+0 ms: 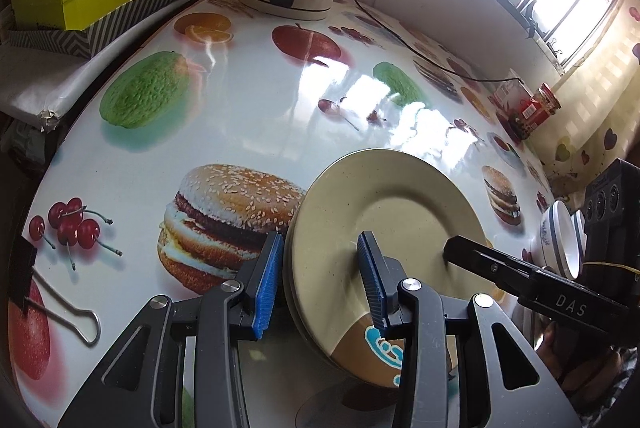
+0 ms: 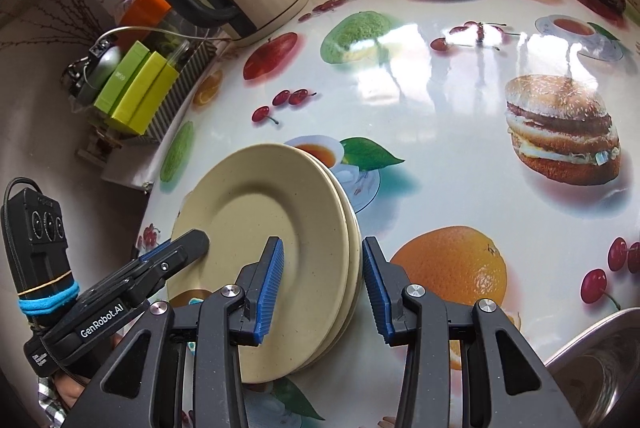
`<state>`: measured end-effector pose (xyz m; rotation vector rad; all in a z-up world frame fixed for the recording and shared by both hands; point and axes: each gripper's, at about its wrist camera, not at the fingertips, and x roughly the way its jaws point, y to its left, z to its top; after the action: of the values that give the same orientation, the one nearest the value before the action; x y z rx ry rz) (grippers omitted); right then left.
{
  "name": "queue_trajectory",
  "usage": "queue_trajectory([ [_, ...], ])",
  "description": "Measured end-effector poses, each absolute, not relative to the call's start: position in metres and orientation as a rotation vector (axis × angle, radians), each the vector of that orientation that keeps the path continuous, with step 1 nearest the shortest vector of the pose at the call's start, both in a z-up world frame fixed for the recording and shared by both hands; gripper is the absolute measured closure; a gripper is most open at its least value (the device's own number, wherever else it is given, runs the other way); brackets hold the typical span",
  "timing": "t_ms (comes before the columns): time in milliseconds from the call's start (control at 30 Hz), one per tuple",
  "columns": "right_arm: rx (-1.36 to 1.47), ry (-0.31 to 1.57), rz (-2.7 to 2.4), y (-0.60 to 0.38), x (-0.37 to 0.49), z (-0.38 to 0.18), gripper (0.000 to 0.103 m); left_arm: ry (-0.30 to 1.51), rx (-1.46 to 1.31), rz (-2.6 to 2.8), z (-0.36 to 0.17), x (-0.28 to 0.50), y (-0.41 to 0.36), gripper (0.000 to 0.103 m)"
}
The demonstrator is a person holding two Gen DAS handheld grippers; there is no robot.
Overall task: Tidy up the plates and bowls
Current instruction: 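Close the right gripper on the rims of the stacked cream plates, then open both grippers and withdraw them from the cream plate stack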
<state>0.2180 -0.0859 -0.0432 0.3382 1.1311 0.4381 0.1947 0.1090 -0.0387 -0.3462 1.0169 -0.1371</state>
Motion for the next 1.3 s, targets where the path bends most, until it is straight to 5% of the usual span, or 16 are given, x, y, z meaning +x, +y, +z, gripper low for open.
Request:
queue_trajectory([
  [1067,0.332,1.087,0.364,-0.094,0.231,-0.038,0.063,0.999,-0.221,-0.123,-0.031,0.214,0.088,0.064],
  [1300,0.308,1.066,0.355,-0.094,0.222,-0.031,0.048,0.965,-0.199,-0.102,-0.019,0.203,0.085,0.063],
])
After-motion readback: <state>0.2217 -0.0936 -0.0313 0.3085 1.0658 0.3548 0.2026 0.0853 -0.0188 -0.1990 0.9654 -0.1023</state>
